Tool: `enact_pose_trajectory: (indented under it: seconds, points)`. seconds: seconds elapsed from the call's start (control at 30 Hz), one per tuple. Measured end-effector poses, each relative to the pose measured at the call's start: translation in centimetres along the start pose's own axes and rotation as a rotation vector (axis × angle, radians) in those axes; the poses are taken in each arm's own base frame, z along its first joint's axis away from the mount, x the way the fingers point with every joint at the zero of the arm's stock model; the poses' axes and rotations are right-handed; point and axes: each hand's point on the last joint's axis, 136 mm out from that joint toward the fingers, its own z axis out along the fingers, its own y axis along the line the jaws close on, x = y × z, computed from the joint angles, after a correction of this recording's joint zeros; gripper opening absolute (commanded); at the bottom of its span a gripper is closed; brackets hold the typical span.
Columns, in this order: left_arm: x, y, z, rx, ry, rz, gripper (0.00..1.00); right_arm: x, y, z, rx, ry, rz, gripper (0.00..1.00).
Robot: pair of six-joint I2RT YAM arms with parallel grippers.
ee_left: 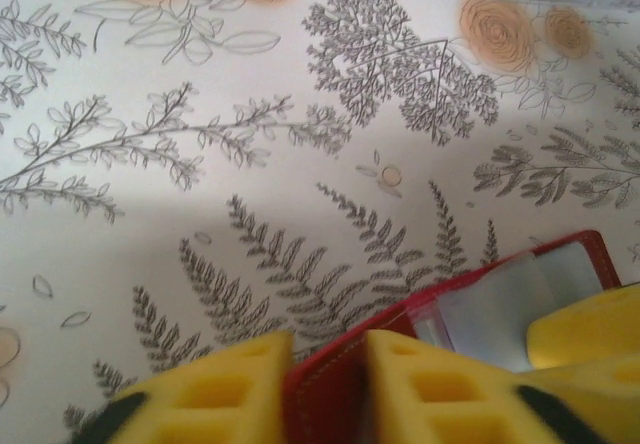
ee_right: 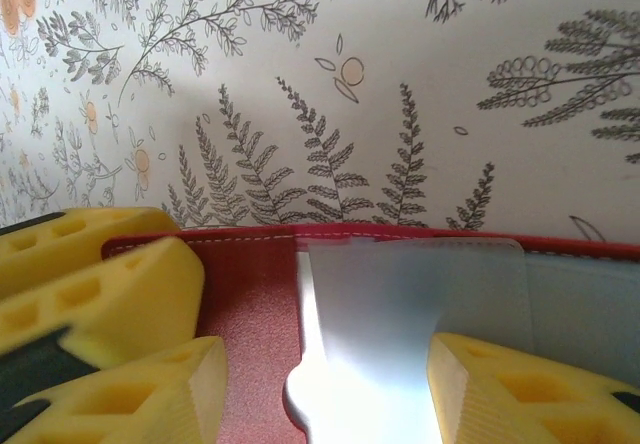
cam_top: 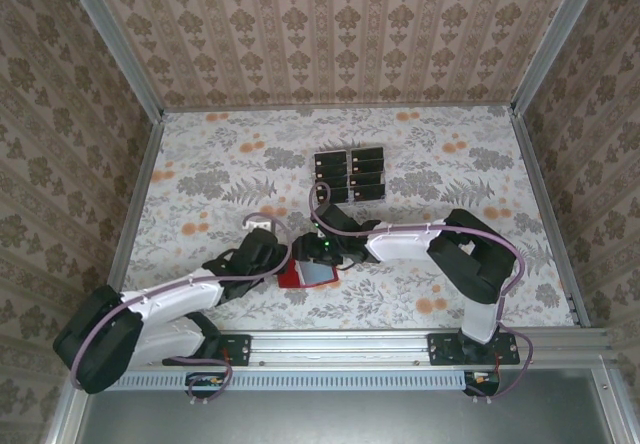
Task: Put the credit cards into the card holder
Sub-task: Move the card holder to the center of the table.
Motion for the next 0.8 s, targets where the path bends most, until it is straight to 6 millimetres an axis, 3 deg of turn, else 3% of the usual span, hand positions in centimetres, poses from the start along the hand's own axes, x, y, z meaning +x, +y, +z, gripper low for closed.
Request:
enact_pose_trajectory:
  seconds: [0.07, 0.13, 0.47, 0.57, 0.7, 0.8]
  points:
    - [-0.5, 0.0, 0.3, -0.001, -0.005, -0.001, 0.03, -0.2, -0.2, -0.2, 0.006, -0.005, 0.002, 0.57]
    - [-1.0, 0.1, 0.7, -0.004, -0.006, 0.003, 0.00, -0.5, -0.3, -0.6, 0.011, -0.013, 0.000, 0.57]
    - [-3.2, -0.6, 3.3, 0.003, -0.004, 0.009, 0.01, -2.2, -0.9, -3.0, 0.060, -0.075, -0.038, 0.59]
    - [-3.5, -0.8, 4.0, 0.008, 0.001, 0.021, 0.16, -2.1, -1.8, -3.3, 0.107, -0.075, -0.057, 0.60]
    - [-3.8, -0.6, 4.2, 0.015, 0.003, 0.044, 0.51, -1.9, -3.2, -3.7, 0.178, -0.073, -0.086, 0.61]
    - [-4.3, -0.4, 3.7, 0.015, -0.006, 0.047, 0.64, -2.2, -3.5, -4.0, 0.212, -0.078, -0.108, 0.61]
